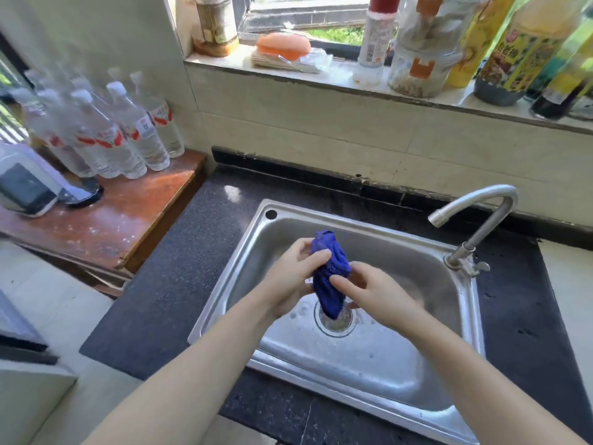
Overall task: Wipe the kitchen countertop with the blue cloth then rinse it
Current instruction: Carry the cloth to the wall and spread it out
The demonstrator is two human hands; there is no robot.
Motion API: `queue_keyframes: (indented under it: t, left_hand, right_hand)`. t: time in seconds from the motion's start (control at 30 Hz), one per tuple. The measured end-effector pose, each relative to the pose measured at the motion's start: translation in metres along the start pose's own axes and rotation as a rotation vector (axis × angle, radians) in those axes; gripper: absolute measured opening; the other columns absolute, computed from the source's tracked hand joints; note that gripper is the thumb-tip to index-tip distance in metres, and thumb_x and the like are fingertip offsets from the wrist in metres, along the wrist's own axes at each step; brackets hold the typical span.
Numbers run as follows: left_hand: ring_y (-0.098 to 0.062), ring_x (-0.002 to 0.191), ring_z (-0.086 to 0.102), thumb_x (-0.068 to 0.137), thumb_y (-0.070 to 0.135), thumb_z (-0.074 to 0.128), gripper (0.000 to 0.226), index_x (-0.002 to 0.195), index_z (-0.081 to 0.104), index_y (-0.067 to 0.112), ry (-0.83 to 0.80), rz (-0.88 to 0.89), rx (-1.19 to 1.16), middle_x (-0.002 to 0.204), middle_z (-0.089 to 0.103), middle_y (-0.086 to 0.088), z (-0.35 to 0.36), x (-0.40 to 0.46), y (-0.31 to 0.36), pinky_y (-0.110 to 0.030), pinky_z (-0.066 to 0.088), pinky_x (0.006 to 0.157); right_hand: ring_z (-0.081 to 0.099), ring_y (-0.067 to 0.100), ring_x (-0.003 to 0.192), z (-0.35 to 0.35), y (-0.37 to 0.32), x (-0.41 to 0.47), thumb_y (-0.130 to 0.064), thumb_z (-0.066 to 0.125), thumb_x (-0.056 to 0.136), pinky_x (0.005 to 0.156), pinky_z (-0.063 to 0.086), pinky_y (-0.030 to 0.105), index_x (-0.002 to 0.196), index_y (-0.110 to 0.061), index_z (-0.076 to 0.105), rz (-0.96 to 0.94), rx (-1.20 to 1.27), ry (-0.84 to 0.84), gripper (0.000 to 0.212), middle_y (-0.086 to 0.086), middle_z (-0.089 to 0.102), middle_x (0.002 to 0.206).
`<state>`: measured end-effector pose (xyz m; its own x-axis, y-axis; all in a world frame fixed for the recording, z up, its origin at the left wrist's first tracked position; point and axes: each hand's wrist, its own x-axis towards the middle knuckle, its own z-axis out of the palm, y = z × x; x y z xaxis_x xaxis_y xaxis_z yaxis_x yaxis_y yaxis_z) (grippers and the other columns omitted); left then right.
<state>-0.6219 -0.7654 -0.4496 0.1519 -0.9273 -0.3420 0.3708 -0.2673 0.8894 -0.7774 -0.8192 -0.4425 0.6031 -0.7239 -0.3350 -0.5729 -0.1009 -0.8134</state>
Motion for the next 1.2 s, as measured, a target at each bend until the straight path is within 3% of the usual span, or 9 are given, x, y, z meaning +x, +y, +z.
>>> queue_keyframes:
  t: [0.17, 0.27, 0.4, 0.53, 0.63, 0.73, 0.87, 1.0, 1.2]
  left_hand:
    - [-0.014, 0.079, 0.063, 0.091, 0.025, 0.058, 0.024, 0.107, 0.054, 0.007, 0.165, 0.072, -0.036, 0.090, 0.065, -0.005, 0.015, -0.023, 0.001, -0.022, 0.051, 0.065]
    - [-0.016, 0.075, 0.066, 0.089, 0.034, 0.059, 0.028, 0.098, 0.058, 0.007, 0.322, 0.108, -0.064, 0.081, 0.067, -0.004, 0.022, -0.041, 0.000, -0.023, 0.052, 0.066]
    - [-0.023, 0.092, 0.068, 0.080, 0.044, 0.066, 0.040, 0.104, 0.059, 0.012, 0.598, 0.141, -0.053, 0.097, 0.070, -0.009, 0.016, -0.075, -0.011, -0.040, 0.052, 0.090]
    - [-0.022, 0.097, 0.066, 0.090, 0.031, 0.058, 0.028, 0.107, 0.059, 0.008, 0.625, 0.187, -0.090, 0.101, 0.071, -0.009, -0.008, -0.138, -0.014, -0.033, 0.050, 0.088]
    - [-0.021, 0.097, 0.064, 0.092, 0.010, 0.053, 0.028, 0.119, 0.054, 0.006, 0.646, 0.265, -0.107, 0.108, 0.066, -0.008, -0.034, -0.197, -0.015, -0.029, 0.051, 0.081]
    - [-0.015, 0.091, 0.062, 0.083, -0.003, 0.056, 0.038, 0.117, 0.056, 0.014, 0.669, 0.335, -0.200, 0.104, 0.065, -0.002, -0.058, -0.259, -0.020, -0.027, 0.050, 0.079]
    - [-0.014, 0.082, 0.063, 0.065, -0.001, 0.047, 0.052, 0.114, 0.060, 0.011, 0.797, 0.379, -0.221, 0.092, 0.069, 0.000, -0.093, -0.341, -0.036, -0.026, 0.049, 0.072]
    - [-0.019, 0.085, 0.062, 0.065, -0.002, 0.046, 0.055, 0.118, 0.057, 0.004, 0.913, 0.369, -0.277, 0.099, 0.067, -0.008, -0.136, -0.421, -0.055, -0.027, 0.051, 0.074]
    - [-0.027, 0.100, 0.060, 0.082, 0.012, 0.050, 0.040, 0.121, 0.058, 0.011, 0.766, 0.404, -0.334, 0.114, 0.063, -0.012, -0.201, -0.536, -0.065, -0.042, 0.048, 0.087]
  right_hand:
    - [0.059, 0.008, 0.074, 0.004, -0.021, -0.016, -0.041, 0.061, 0.086, 0.067, 0.045, 0.021, 0.096, -0.017, 0.054, -0.153, -0.157, 0.122, 0.027, -0.006, 0.064, 0.082]
    - [0.058, 0.012, 0.083, 0.010, -0.027, -0.024, -0.039, 0.057, 0.089, 0.071, 0.044, 0.024, 0.098, -0.016, 0.051, -0.230, -0.163, 0.073, 0.025, -0.008, 0.063, 0.088]
    - [0.053, 0.004, 0.099, 0.035, -0.039, -0.033, -0.028, 0.060, 0.087, 0.082, 0.048, 0.027, 0.106, -0.036, 0.040, -0.438, -0.115, -0.024, 0.029, -0.012, 0.053, 0.109]
    - [0.055, 0.014, 0.092, 0.073, -0.068, -0.044, -0.023, 0.053, 0.090, 0.081, 0.047, 0.035, 0.097, -0.020, 0.051, -0.573, -0.166, -0.129, 0.008, -0.001, 0.057, 0.098]
    - [0.056, 0.015, 0.080, 0.105, -0.093, -0.050, -0.018, 0.049, 0.094, 0.077, 0.049, 0.034, 0.087, -0.020, 0.050, -0.544, -0.045, -0.245, 0.007, -0.005, 0.058, 0.084]
    - [0.050, 0.018, 0.068, 0.146, -0.119, -0.063, -0.014, 0.048, 0.094, 0.068, 0.046, 0.038, 0.080, -0.018, 0.050, -0.339, 0.252, -0.447, 0.015, 0.001, 0.053, 0.073]
    - [0.042, 0.016, 0.056, 0.209, -0.163, -0.086, -0.008, 0.048, 0.094, 0.058, 0.035, 0.027, 0.072, -0.016, 0.051, -0.245, 0.390, -0.627, 0.023, 0.005, 0.048, 0.065]
    - [0.050, 0.011, 0.060, 0.285, -0.201, -0.119, -0.009, 0.047, 0.095, 0.046, 0.043, 0.017, 0.079, -0.013, 0.054, -0.255, 0.354, -0.775, 0.018, 0.003, 0.054, 0.069]
    - [0.057, 0.009, 0.065, 0.404, -0.260, -0.177, -0.010, 0.051, 0.094, 0.060, 0.050, 0.019, 0.086, -0.013, 0.056, -0.284, 0.488, -0.948, 0.011, -0.002, 0.061, 0.070]
